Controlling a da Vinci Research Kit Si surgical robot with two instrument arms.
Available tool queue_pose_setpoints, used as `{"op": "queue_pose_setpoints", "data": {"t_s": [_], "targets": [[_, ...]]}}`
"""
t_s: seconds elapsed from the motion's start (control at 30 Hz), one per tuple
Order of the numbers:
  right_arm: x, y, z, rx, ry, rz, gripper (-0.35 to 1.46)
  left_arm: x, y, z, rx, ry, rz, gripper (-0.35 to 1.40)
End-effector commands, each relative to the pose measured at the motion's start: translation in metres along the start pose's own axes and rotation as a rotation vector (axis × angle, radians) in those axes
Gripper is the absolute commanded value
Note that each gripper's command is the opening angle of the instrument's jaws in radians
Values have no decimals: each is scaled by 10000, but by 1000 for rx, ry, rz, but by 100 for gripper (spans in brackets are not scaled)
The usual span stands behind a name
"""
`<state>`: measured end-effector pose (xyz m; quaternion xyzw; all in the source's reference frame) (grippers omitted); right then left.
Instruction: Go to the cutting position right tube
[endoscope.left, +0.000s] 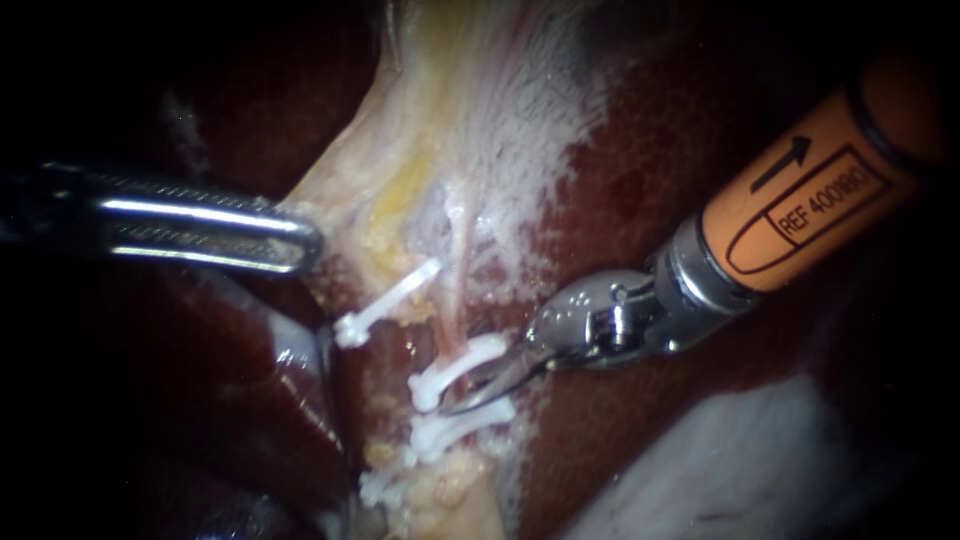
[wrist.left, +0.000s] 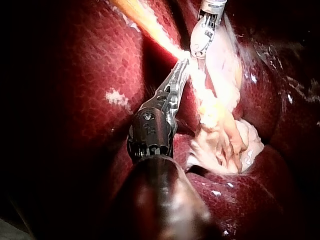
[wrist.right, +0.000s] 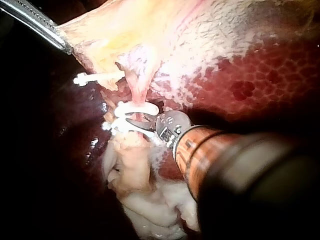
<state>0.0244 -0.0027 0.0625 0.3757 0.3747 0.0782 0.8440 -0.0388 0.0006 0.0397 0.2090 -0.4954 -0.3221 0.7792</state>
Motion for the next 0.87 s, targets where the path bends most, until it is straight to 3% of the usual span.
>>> {"op": "queue_pose_setpoints", "data": {"t_s": [0.03,0.87], "targets": [[1,1,2,0,3,0,19,0,0,1,-1,0,0,-35],[3,-1,5,0,3,-2,19,0,-1,1,-2,0,0,-35]]}}
